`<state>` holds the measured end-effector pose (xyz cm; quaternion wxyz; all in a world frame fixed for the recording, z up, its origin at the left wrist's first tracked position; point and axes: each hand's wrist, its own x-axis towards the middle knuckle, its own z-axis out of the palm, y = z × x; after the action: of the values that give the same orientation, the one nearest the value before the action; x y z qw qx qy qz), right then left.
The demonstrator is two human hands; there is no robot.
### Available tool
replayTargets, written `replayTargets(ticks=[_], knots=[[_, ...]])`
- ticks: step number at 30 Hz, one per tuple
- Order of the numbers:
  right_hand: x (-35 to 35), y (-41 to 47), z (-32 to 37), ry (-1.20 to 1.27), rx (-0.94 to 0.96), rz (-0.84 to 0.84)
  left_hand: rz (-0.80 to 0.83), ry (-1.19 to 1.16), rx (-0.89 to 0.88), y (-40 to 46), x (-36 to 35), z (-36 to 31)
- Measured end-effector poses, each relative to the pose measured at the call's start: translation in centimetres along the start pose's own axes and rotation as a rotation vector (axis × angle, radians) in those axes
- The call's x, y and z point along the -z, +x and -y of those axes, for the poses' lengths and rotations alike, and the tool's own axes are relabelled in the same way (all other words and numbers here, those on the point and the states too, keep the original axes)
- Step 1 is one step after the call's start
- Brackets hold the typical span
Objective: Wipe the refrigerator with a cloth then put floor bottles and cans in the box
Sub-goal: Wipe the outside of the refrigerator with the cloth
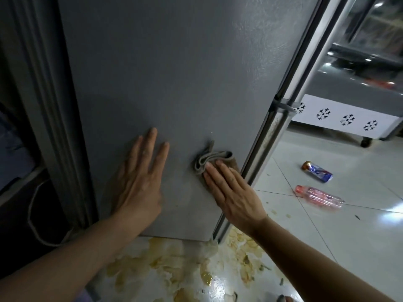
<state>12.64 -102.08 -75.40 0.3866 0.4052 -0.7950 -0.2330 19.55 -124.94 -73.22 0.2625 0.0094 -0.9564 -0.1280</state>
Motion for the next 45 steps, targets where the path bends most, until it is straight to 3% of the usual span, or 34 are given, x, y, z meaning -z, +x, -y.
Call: replayTargets(ticks=[6, 14, 17, 22, 24, 27, 34, 37, 41, 43, 45], knots=[[3.2, 2.4, -4.7, -0.023, -0.405, -0.201, -0.01, -0.004, -0.111, 0.4, -0.2, -1.5], [1.0, 2.1, -2.5, 0.064, -0.631, -0.269, -0.066, 0.102, -0.156, 0.9, -2.3, -0.7], [-0.8, 0.8, -1.0, 0.102, -0.601, -0.239, -0.087, 0.13, -0.177, 0.9, -2.8, -0.2], [-3.4, -4.2, 3.9, 0.059, -0.426, 0.071, -0.07, 0.129, -0.17, 0.3, -3.1, -0.6], [-3.4, -5.3, 5.4, 0.033, -0.368, 0.122, -0.04, 0.147, -0.177, -0.4, -3.3, -0.5], [-2.2, -4.5, 4.8, 0.08, -0.412, 0.037, 0.017, 0.202, -0.184, -1.7, -3.5, 0.1], [-0.9, 0.9, 1.3, 0.291, -0.652, -0.414, 0.028, 0.293, -0.191, -2.7, -5.1, 2.3], [-2.8, -1.3, 3.2, 0.312, -0.463, -0.336, 0.009, 0.291, -0.19, -2.8, -5.7, 2.4], [-3.5, -3.4, 4.8, 0.175, 0.122, 0.033, -0.002, 0.307, -0.223, -2.6, -5.5, 2.8], [-3.2, -2.5, 4.7, 0.191, 0.106, 0.019, -0.001, 0.322, -0.222, -2.7, -5.0, 3.4], [-2.7, -0.4, 4.5, 0.275, -0.065, -0.116, -0.01, 0.316, -0.177, -2.9, -4.5, 4.4]])
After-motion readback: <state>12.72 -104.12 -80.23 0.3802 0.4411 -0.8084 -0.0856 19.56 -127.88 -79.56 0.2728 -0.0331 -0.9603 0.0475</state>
